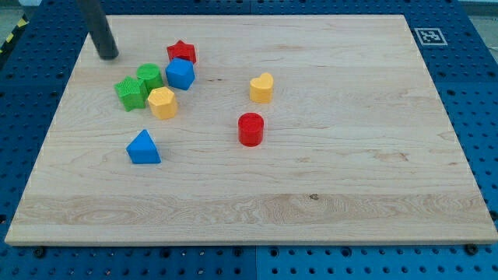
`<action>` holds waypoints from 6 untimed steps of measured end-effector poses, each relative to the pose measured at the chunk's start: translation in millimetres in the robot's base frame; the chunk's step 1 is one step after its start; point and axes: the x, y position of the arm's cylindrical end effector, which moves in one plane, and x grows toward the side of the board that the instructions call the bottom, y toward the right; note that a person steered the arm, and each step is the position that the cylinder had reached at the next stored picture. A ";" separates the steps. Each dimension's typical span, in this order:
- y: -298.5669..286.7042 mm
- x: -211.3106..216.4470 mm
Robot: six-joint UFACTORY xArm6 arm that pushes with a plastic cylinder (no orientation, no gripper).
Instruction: Push the blue triangle towards the bottom center of the board
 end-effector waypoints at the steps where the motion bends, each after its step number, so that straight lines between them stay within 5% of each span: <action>1: 0.4 62.9; 6: 112.1 181.3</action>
